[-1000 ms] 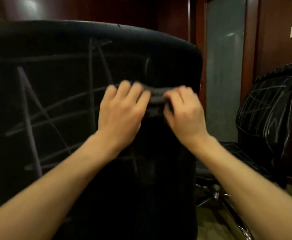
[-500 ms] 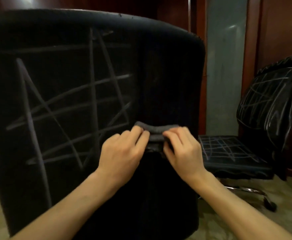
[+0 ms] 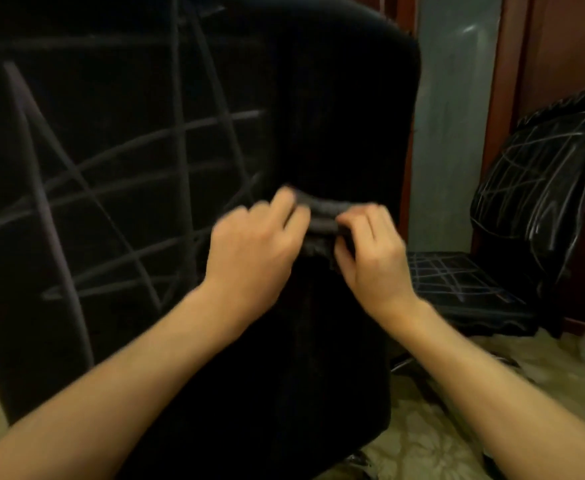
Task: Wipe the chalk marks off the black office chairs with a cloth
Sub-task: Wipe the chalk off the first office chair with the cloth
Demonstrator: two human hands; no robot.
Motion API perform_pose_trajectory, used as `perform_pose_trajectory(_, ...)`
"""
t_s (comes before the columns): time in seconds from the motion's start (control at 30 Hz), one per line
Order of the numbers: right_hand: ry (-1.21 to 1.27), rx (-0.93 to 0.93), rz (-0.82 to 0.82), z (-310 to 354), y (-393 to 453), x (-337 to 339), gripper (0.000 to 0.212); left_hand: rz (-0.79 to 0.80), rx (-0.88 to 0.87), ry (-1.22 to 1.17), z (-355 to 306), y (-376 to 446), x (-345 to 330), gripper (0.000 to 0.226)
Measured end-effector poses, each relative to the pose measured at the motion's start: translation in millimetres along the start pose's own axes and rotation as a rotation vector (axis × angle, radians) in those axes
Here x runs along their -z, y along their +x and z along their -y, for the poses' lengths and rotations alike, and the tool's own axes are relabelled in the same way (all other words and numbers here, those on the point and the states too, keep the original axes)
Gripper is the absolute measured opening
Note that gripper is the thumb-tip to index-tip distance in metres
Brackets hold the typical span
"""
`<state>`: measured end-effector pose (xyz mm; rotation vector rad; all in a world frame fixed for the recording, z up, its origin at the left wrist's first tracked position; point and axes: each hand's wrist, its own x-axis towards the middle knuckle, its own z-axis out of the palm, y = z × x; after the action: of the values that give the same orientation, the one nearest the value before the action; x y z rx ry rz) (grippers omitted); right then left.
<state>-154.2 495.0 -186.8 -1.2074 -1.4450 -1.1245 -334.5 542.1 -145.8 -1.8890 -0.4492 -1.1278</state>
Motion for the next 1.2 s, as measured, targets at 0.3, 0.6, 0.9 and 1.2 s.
perform_pose_trajectory(0.3,0.087,0.095,0.247,24,-85,-6,0.01,0.124,-0.097,-0.095,-23,-100,-13,0.027)
perform_pose_trajectory(0.6,0.067,-0.062,0.01,18,-18,-9,0.02,0.022,0.1,-0.04,-11,-41,-6,0.026)
perform_pose_trajectory(0.9,0.106,0.011,0.172,34,-60,-7,0.016,0.122,0.065,-0.11,-17,-91,-6,0.029)
perform_pose_trajectory(1.2,0.021,-0.013,-0.152,44,91,-5,0.021,-0.136,0.265,0.023,49,26,23,0.017)
